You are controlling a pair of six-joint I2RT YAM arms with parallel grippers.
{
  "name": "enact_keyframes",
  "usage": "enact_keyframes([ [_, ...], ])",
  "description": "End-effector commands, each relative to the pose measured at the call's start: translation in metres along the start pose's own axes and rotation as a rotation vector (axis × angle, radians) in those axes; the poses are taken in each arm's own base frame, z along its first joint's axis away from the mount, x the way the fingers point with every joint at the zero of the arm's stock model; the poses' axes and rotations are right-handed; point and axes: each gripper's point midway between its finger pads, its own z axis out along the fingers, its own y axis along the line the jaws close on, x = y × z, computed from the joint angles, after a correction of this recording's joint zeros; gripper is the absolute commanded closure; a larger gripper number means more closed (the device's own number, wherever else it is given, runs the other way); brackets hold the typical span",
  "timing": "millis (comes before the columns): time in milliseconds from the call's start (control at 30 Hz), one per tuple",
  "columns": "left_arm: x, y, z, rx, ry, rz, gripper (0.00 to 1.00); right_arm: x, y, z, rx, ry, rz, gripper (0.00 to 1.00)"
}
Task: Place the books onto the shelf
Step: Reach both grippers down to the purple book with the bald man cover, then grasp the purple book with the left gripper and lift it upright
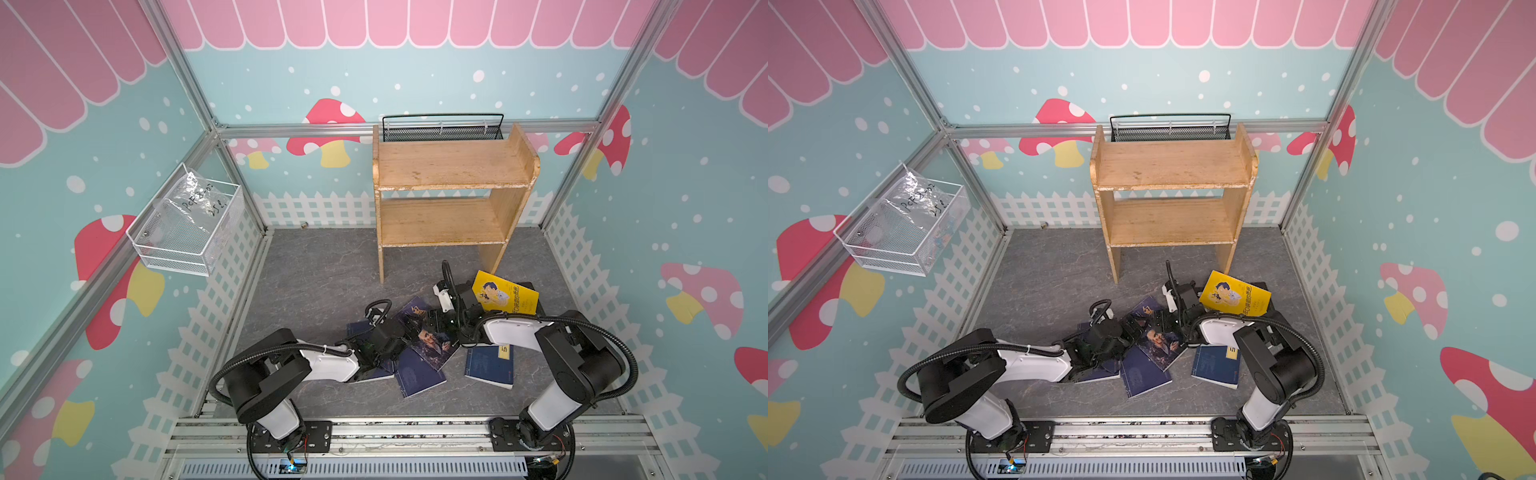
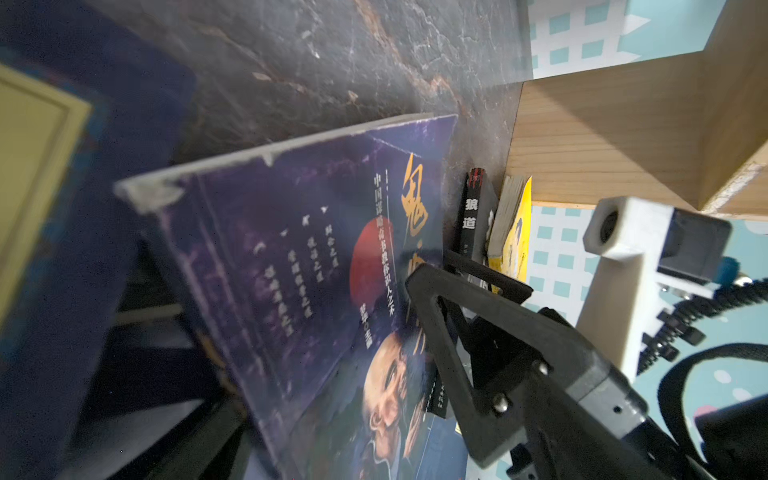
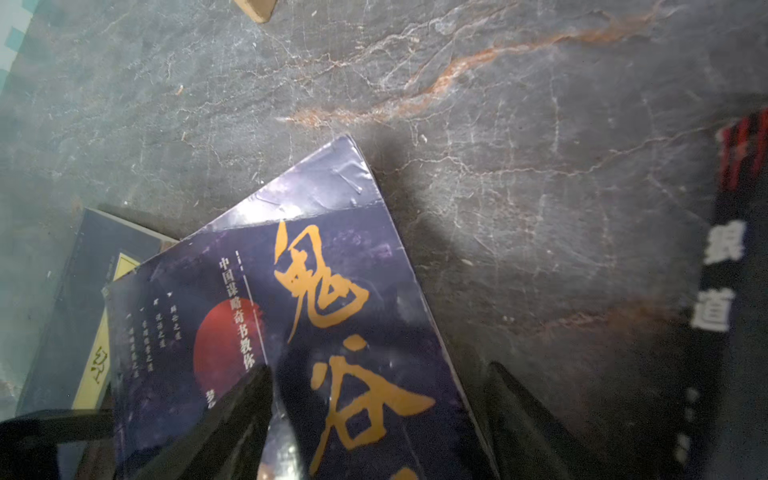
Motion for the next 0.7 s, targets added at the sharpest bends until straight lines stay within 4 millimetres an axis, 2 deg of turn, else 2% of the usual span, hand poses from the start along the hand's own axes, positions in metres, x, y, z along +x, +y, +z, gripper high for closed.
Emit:
enact_keyframes([
  [0,0.005,0.006,0.010,0.026,0.028,-0.031,0.04,0.009,0.020,0.008,-0.121,0.040,0.002,0.22],
  [200,0.004,-0.016,0.008,0.103,0.027,0.022,0.10,0.009,0.026,0.010,-0.163,0.036,0.027,0.27],
  [333,0.001,-0.021,0.002,0.075,0.012,0.072,0.23,0.001,0.025,0.003,-0.148,0.006,0.022,0.27],
  [667,-0.006,-0.029,-0.016,0.003,-0.029,0.193,0.87,-0.025,0.040,-0.020,-0.186,-0.077,0.041,0.27],
])
